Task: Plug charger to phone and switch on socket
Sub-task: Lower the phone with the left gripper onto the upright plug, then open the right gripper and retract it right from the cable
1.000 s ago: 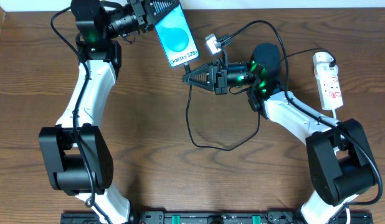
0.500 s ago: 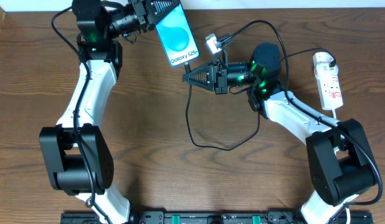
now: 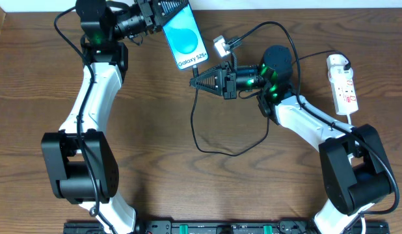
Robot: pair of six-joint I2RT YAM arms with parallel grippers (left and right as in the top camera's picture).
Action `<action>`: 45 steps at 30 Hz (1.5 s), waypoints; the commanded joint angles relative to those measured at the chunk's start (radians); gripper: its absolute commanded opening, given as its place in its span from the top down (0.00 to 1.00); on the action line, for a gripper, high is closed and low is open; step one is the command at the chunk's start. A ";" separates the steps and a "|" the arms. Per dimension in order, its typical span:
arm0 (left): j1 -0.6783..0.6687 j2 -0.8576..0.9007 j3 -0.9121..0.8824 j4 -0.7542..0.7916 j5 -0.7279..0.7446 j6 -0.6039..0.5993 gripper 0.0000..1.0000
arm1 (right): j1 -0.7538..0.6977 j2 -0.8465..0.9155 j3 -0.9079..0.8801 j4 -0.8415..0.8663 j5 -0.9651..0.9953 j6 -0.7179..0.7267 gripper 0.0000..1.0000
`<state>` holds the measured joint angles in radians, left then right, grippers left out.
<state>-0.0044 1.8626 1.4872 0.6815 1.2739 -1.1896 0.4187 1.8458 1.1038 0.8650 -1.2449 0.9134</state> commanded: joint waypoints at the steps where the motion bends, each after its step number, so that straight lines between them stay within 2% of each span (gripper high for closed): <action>1: -0.015 -0.005 0.012 0.008 0.082 0.036 0.93 | 0.006 0.000 0.008 0.007 0.035 -0.001 0.99; 12: -0.015 -0.004 0.012 0.008 0.156 0.079 0.92 | 0.006 0.000 0.008 0.007 0.035 0.003 0.99; 38: -0.015 -0.004 0.012 0.008 0.155 0.079 0.92 | 0.006 0.000 0.008 0.086 0.072 0.084 0.99; 39: -0.015 -0.004 0.012 0.008 0.155 0.079 0.92 | 0.006 0.000 0.008 0.086 0.072 0.084 0.94; 40: -0.015 -0.004 0.012 0.008 0.155 0.079 0.92 | 0.006 0.000 0.008 0.085 0.071 0.084 0.80; 41: -0.015 -0.004 0.012 0.008 0.155 0.078 0.93 | 0.006 0.000 0.008 0.085 0.064 0.077 0.60; 42: -0.015 -0.004 0.012 0.008 0.155 0.079 0.92 | 0.006 0.000 0.008 0.085 0.057 0.072 0.34; 43: -0.014 -0.004 0.012 0.008 0.154 0.079 0.93 | 0.006 0.000 0.008 0.085 0.048 0.069 0.01; 45: -0.012 -0.004 0.012 0.008 0.150 0.079 0.93 | 0.006 0.000 0.008 0.086 0.031 0.065 0.01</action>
<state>-0.0151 1.8629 1.4872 0.6815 1.3972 -1.1210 0.4259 1.8465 1.0981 0.9463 -1.2217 0.9993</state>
